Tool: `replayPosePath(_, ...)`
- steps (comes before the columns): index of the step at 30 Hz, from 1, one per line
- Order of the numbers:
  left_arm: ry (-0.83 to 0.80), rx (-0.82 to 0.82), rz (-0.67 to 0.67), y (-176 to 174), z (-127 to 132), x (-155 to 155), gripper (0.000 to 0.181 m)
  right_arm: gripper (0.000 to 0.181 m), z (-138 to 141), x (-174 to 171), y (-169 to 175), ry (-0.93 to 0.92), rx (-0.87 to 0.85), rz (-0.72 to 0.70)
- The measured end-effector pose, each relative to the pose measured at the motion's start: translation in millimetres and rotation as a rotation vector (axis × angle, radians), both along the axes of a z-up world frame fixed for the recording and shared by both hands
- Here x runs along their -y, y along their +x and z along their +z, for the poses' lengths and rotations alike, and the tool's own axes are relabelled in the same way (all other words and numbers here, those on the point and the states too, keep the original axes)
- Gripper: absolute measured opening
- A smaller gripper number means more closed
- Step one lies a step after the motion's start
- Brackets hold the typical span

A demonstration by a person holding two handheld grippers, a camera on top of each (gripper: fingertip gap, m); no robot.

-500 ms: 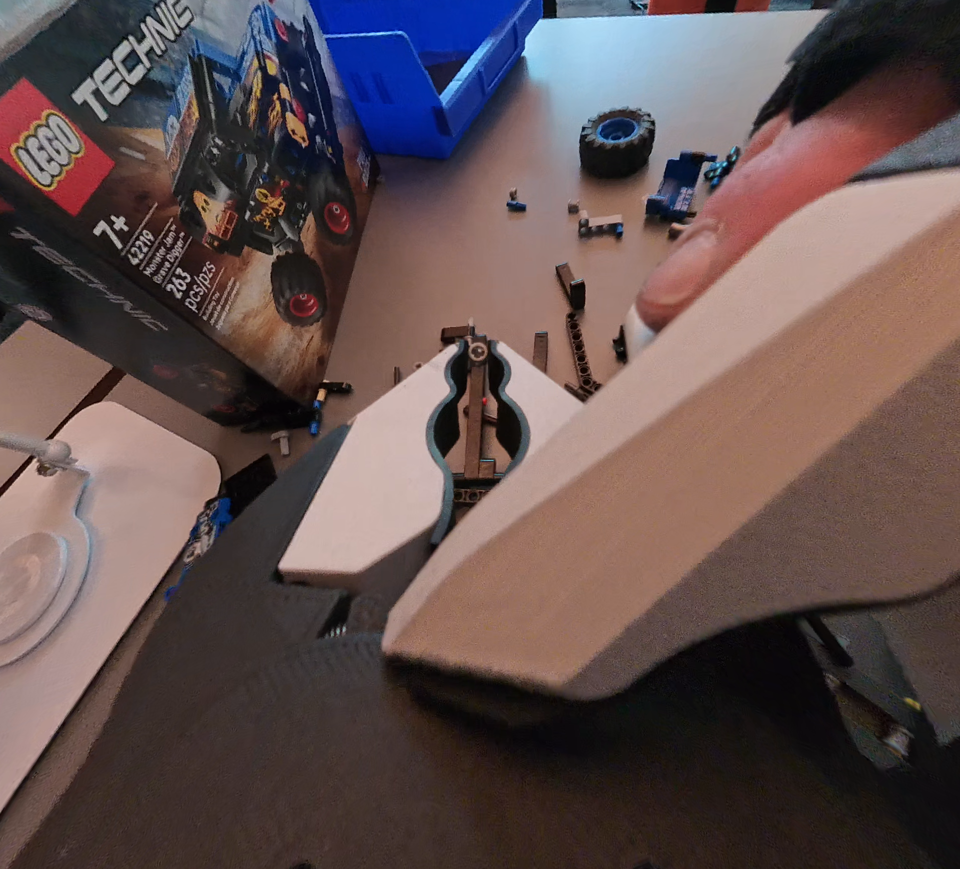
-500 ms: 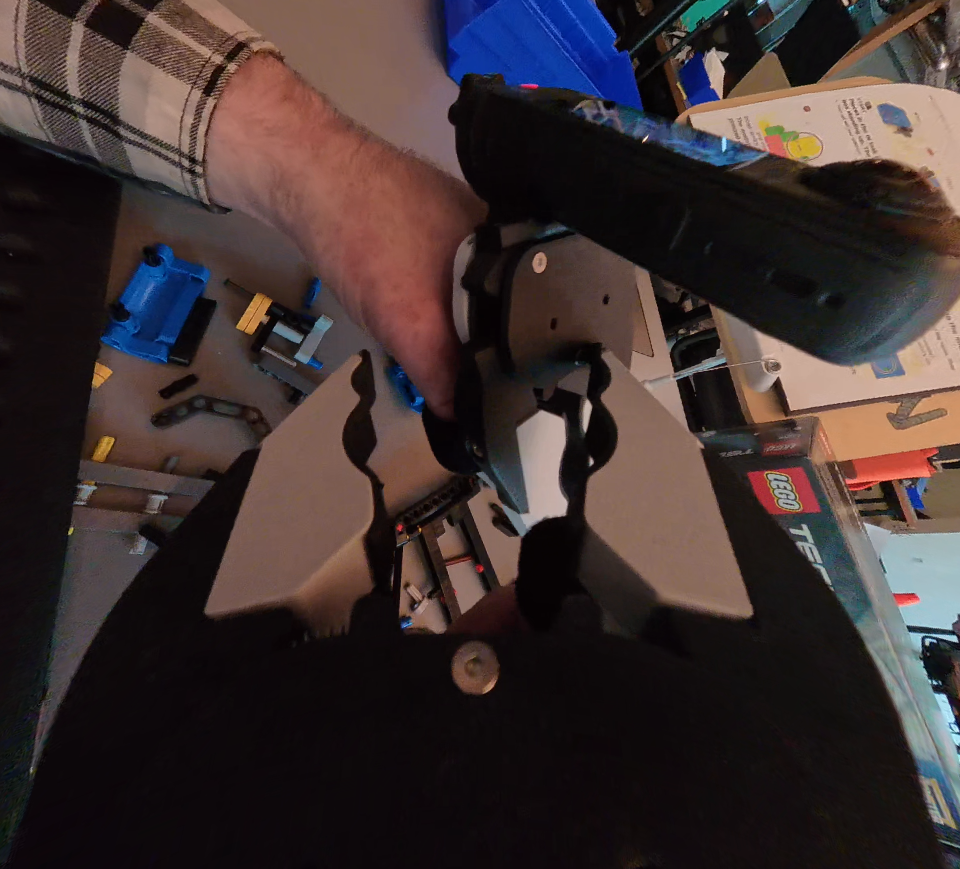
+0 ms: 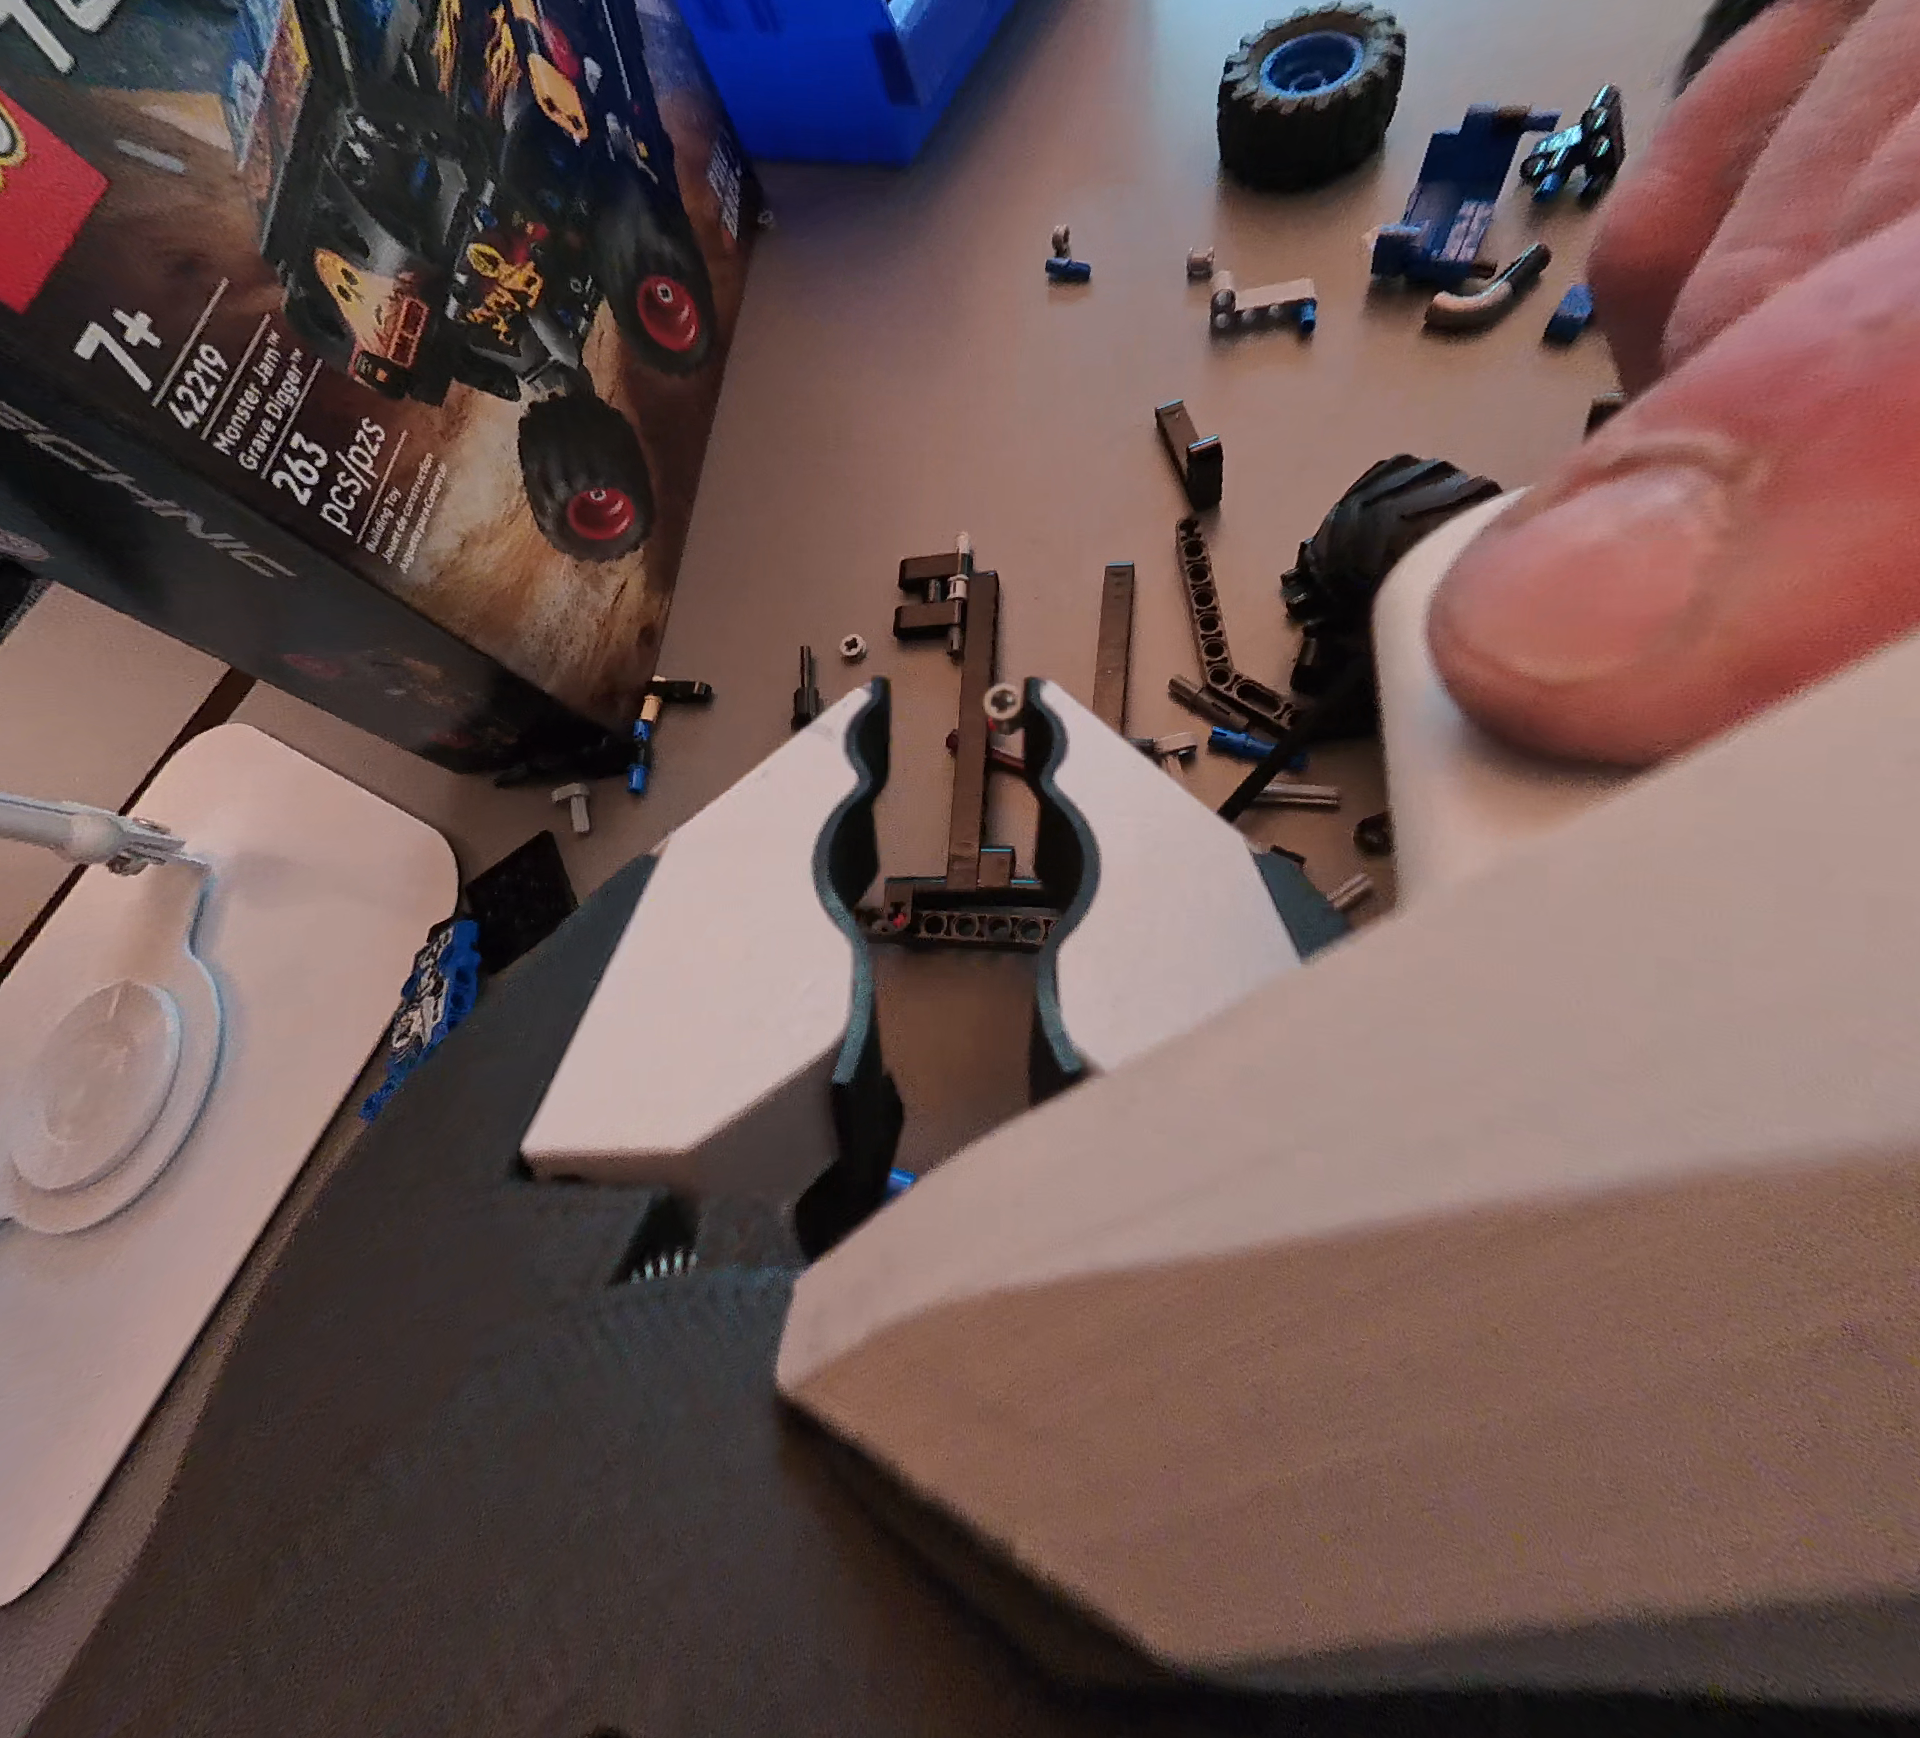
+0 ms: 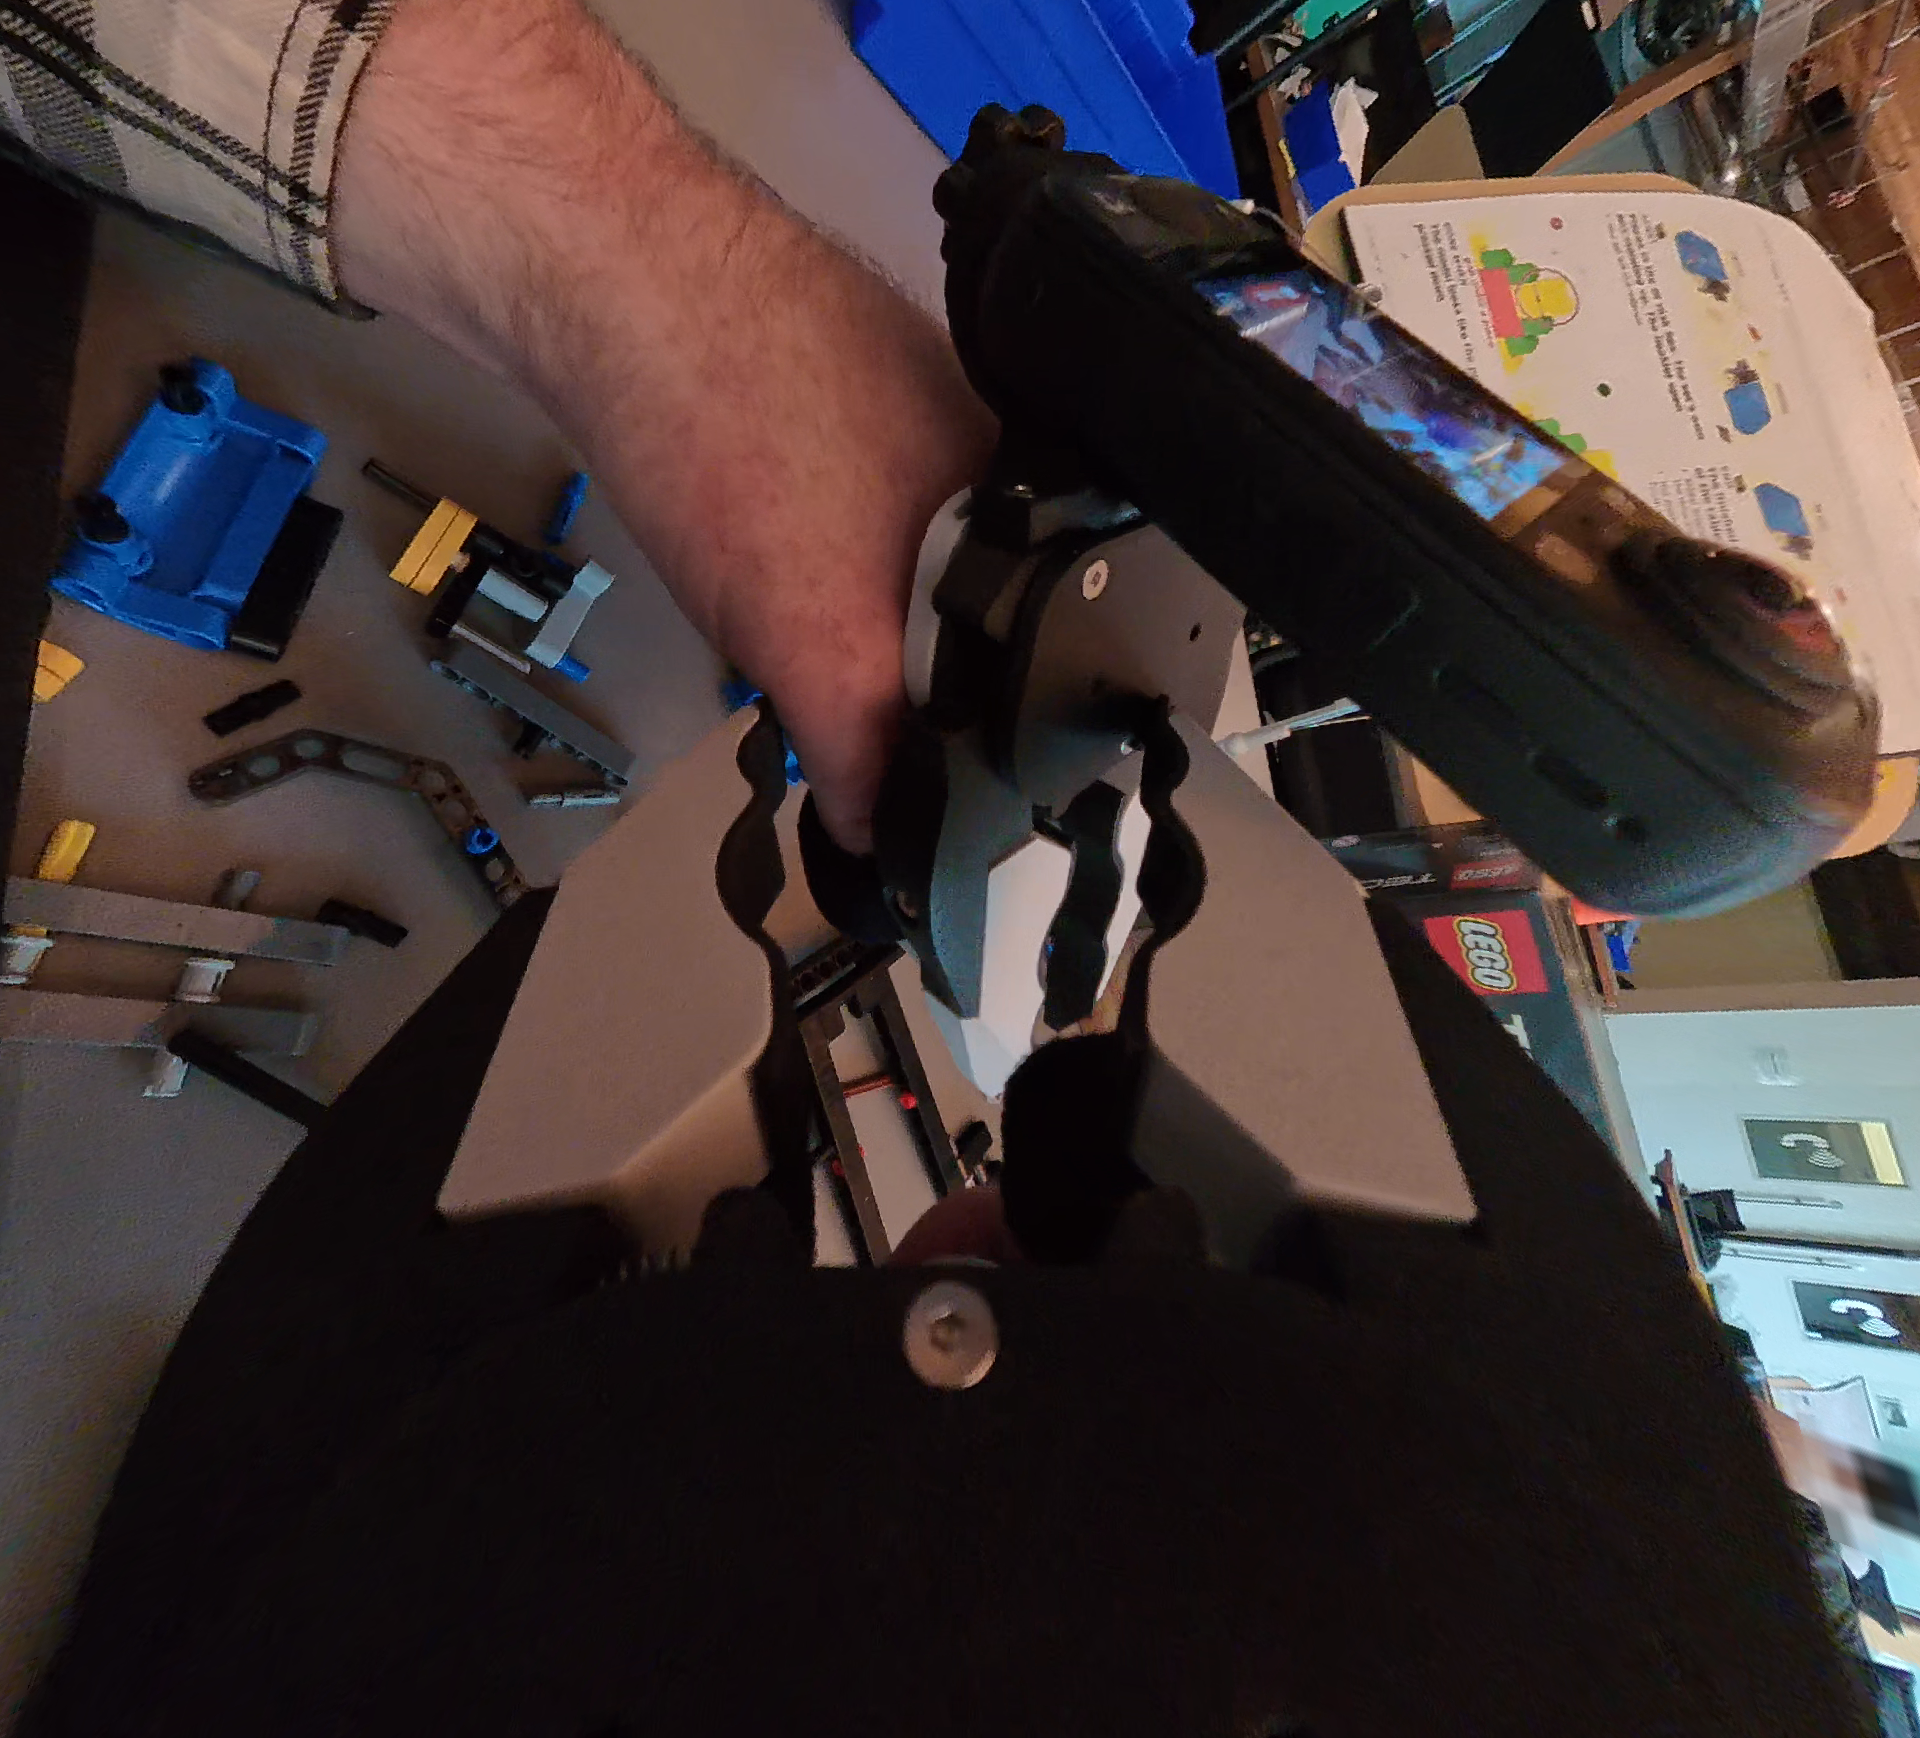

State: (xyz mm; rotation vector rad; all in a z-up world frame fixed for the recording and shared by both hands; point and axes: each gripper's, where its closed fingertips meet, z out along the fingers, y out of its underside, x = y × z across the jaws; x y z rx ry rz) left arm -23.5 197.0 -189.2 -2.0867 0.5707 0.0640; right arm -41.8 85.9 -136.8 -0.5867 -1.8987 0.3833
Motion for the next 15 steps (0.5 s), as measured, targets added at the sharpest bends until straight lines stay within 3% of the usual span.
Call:
replayPosePath(4, -0.016, -0.063, 0.003, -5.2, -6.8, -2.1, 0.051, 0.065, -3.2, -1.3, 1.1, 0.019, 0.018, -0.003)
replayPosePath(8, 0.014, -0.118, 0.000, -11.0, -5.3, -5.4, 0.051, 0.058, 2.3, 7.5, 5.5, 0.029, 0.005, 0.035)
replayPosePath(13, 0.066, -0.212, 0.034, -28.2, 5.2, -9.2, 0.016, 0.061, 7.8, 9.4, 0.1, -0.022, -0.042, 0.037)
replayPosePath(15, 0.076, -0.248, 0.059, -35.4, 8.1, -11.4, 0.011, 0.077, 3.2, 10.9, 1.0, -0.061, -0.039, 0.059)
